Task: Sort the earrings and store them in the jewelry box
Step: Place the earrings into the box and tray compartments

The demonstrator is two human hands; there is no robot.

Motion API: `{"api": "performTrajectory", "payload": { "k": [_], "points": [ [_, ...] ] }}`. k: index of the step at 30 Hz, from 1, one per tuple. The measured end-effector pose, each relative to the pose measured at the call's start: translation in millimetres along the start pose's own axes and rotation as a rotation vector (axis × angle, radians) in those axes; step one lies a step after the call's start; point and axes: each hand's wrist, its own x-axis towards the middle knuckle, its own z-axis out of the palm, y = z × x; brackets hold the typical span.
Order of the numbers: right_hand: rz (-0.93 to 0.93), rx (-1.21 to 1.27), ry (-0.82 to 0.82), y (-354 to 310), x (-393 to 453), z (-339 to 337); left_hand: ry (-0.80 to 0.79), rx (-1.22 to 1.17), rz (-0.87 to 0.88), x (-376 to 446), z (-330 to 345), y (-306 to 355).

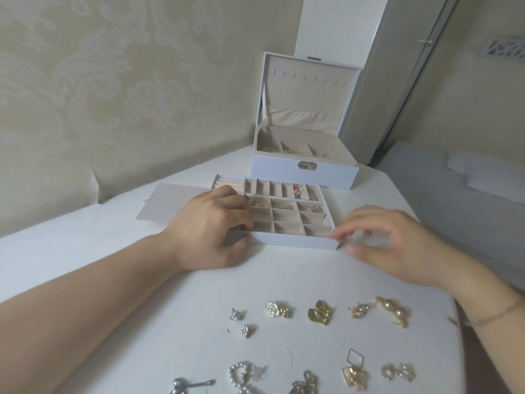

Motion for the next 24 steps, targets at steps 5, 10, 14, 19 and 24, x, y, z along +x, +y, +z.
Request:
{"api": "performTrajectory", "payload": {
  "k": [5,10,14,19,24],
  "points": [
    [-0.092,-0.091,-0.205,-5.8,-49.8,1.8,0.004,0.005,-0.006,0.0,-0.9,1.9],
    [-0.171,-0.253,-0.104,-1.4,-54.4,16.4,0.087,0.030,-0.075,0.5,-3.9,7.6],
    [-0.191,-0.288,-0.101,-7.8,-52.3,17.8,0.137,0.073,-0.147,-0.4,-6.6,6.9],
    [-0.204,-0.344,-0.127,-14.6,-52.6,14.5,0.103,0.066,-0.124,0.7,-4.3,5.6],
    [-0.257,-0.368,-0.143,-15.7,-51.0,20.2,0.088,0.045,-0.089,0.7,-4.0,5.3]
  ]
}}
